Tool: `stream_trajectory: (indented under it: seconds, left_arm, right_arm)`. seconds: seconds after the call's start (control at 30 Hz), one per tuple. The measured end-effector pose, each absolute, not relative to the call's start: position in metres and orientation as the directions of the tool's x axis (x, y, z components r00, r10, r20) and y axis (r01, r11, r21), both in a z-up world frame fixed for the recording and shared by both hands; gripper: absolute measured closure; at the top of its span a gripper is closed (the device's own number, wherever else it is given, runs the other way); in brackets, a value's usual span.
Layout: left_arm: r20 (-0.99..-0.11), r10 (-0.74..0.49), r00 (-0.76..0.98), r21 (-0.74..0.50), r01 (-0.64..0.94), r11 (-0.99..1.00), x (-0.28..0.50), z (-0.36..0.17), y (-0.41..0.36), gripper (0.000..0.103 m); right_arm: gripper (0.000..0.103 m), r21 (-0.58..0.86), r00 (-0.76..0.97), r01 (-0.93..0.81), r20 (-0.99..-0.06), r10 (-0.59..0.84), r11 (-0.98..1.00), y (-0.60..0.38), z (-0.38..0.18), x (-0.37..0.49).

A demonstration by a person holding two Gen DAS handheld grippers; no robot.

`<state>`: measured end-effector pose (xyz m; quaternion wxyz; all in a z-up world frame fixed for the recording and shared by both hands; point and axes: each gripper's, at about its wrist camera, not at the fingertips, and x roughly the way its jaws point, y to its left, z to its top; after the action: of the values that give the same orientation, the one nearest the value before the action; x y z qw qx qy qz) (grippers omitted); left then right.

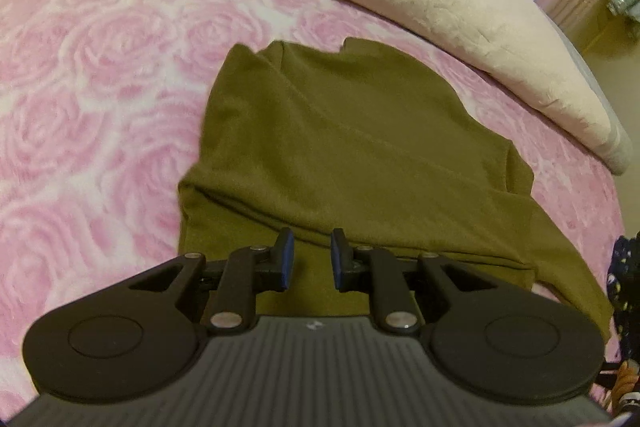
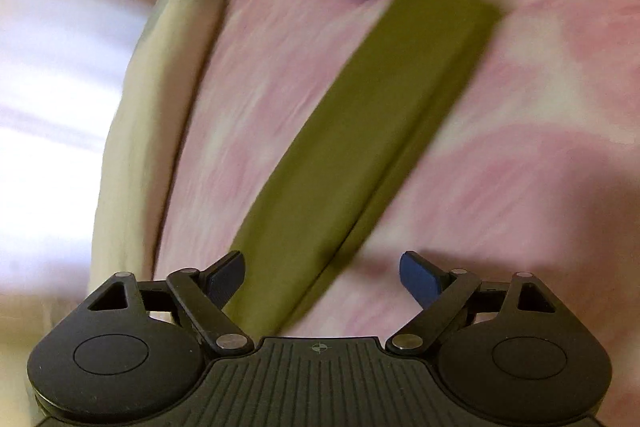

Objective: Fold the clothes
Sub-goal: 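Grasp the other olive sleeve cuff with the right tool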

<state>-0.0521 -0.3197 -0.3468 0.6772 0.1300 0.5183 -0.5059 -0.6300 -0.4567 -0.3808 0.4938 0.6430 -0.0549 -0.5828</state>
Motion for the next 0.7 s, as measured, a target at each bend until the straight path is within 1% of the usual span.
stream_trajectory:
  seconds: [0.03, 0.07, 0.13, 0.17, 0.2, 0.27, 0.37, 0.43, 0.47, 0.5, 0.57, 0.6, 0.67, 0.7]
  left_arm:
    - [-0.835, -0.548, -0.048, -0.354, 0.809, 0.469, -0.052, -0.348, -0.318, 0.088]
    - [-0.836, -0.547, -0.048, -0.361, 0.799, 0.482, -0.051, -0.348, -0.317, 0.088]
    - [-0.837, -0.545, -0.048, -0.374, 0.778, 0.505, -0.049, -0.349, -0.315, 0.088]
    - [-0.837, -0.545, -0.049, -0.380, 0.770, 0.513, -0.048, -0.348, -0.314, 0.088]
    - [-0.836, -0.546, -0.050, -0.383, 0.765, 0.517, -0.047, -0.348, -0.313, 0.088]
    - [-0.836, -0.546, -0.046, -0.380, 0.766, 0.518, -0.047, -0.346, -0.312, 0.088]
    - [-0.837, -0.546, -0.040, -0.376, 0.768, 0.519, -0.047, -0.346, -0.312, 0.088]
    - [-0.835, -0.548, -0.041, -0.380, 0.763, 0.523, -0.046, -0.346, -0.312, 0.088]
    - [-0.834, -0.550, -0.041, -0.384, 0.759, 0.525, -0.045, -0.346, -0.311, 0.088]
    - [-0.833, -0.552, -0.042, -0.388, 0.755, 0.528, -0.045, -0.345, -0.311, 0.088]
    - [-0.829, -0.558, -0.044, -0.395, 0.752, 0.528, -0.043, -0.344, -0.309, 0.088]
    - [-0.827, -0.560, -0.043, -0.396, 0.752, 0.527, -0.041, -0.343, -0.308, 0.088]
    - [-0.827, -0.561, -0.039, -0.396, 0.748, 0.532, -0.037, -0.343, -0.305, 0.088]
    - [-0.826, -0.563, -0.036, -0.399, 0.743, 0.537, -0.034, -0.342, -0.303, 0.088]
  right_arm:
    - [0.037, 0.712, 0.295, 0.460, -0.687, -0.664, -0.531, -0.455, -0.384, -0.645]
    - [0.038, 0.723, 0.275, 0.414, -0.678, -0.681, -0.553, -0.454, -0.388, -0.660]
    - [0.038, 0.744, 0.252, 0.337, -0.661, -0.707, -0.576, -0.453, -0.396, -0.684]
    - [0.039, 0.743, 0.234, 0.325, -0.663, -0.711, -0.586, -0.454, -0.399, -0.692]
    - [0.045, 0.745, 0.228, 0.312, -0.661, -0.715, -0.589, -0.455, -0.400, -0.699]
    - [0.051, 0.757, 0.240, 0.269, -0.652, -0.720, -0.596, -0.457, -0.406, -0.707]
    - [0.052, 0.767, 0.247, 0.262, -0.640, -0.728, -0.586, -0.464, -0.412, -0.709]
    - [0.062, 0.766, 0.247, 0.265, -0.641, -0.726, -0.586, -0.470, -0.417, -0.710]
    - [0.079, 0.765, 0.247, 0.267, -0.642, -0.726, -0.586, -0.472, -0.419, -0.711]
    - [0.087, 0.762, 0.246, 0.262, -0.646, -0.722, -0.593, -0.475, -0.424, -0.713]
    - [0.087, 0.760, 0.244, 0.256, -0.648, -0.721, -0.597, -0.476, -0.427, -0.714]
    - [0.096, 0.749, 0.236, 0.288, -0.660, -0.714, -0.597, -0.476, -0.423, -0.713]
    - [0.098, 0.689, 0.194, 0.434, -0.701, -0.687, -0.581, -0.483, -0.404, -0.701]
    - [0.099, 0.660, 0.176, 0.516, -0.705, -0.687, -0.546, -0.490, -0.391, -0.690]
